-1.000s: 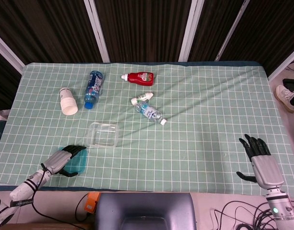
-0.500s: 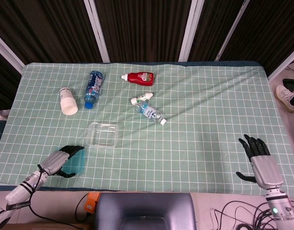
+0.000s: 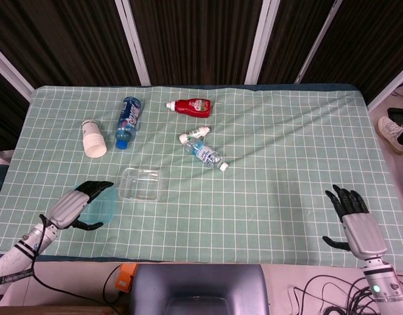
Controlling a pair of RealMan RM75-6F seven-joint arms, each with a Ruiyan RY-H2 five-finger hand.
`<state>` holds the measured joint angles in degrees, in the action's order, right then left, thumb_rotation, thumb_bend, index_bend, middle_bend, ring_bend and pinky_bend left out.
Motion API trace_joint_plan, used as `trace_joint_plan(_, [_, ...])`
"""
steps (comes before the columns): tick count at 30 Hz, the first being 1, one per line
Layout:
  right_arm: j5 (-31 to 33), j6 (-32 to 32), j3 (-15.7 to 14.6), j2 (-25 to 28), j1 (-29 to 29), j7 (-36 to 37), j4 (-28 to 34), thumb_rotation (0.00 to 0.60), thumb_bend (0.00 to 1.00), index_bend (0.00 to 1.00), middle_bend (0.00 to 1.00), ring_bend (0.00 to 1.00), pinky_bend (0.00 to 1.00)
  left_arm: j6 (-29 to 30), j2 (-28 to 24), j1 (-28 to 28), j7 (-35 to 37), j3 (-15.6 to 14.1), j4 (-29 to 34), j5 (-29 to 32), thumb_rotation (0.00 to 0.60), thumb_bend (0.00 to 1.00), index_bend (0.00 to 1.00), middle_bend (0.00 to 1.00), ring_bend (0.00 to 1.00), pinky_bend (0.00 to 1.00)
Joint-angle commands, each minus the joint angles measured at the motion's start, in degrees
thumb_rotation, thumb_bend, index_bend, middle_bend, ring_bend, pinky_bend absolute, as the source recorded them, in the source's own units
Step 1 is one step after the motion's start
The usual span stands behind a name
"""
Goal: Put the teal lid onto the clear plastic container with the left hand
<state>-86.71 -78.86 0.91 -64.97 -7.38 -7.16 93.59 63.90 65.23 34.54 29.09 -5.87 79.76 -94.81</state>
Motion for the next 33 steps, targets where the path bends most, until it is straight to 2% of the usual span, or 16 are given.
trace_joint_plan(1, [0.2,0.2,0.1,0.0,-0.1,0.0,0.1,0.600,0.19,0.00,0.00,0.00,0.01,-5.3,-5.1,5.2,-5.5,3.7,7.6,1.5,0.600,0.27,0.01,0.64,0.76,0.72])
trace_joint_plan(5, [0.5,0.5,0.2,0.2,-0.2,0.3,0.0,0.600,0.19,0.00,0.00,0.00,0.01,-12.4,-4.5,9.0,-8.2,6.4,9.3,6.1,0.600,0.27,0.01,0.65,0.77,0.73])
trace_joint_plan(14, [1.7,1.1,0.7,0.9,-0.4,1.8,-0.2,0.600,0.19,0.00,0.00,0.00,0.01,-23.9,0.9,14.8,-12.2,10.3,6.4,15.7,0.600,0.27,0.01,0.65,0.77,0.73])
trace_joint_plan(24, [1.8,1.7,0.6,1.5,-0.6,3.0,-0.2,0.600,0.19,0.00,0.00,0.00,0.01,-30.1,5.5,18.2,-15.8,12.2,2.3,22.5,0.600,0.27,0.01,0.65,0.77,0.73])
trace_joint_plan(33, [1.5,1.4,0.5,1.8,-0.5,3.8,-0.2,0.600,0.19,0.00,0.00,0.00,0.01,-31.0,7.8,19.4,-20.3,12.9,1.7,27.3,0.600,0.27,0.01,0.65,0.77,0.73])
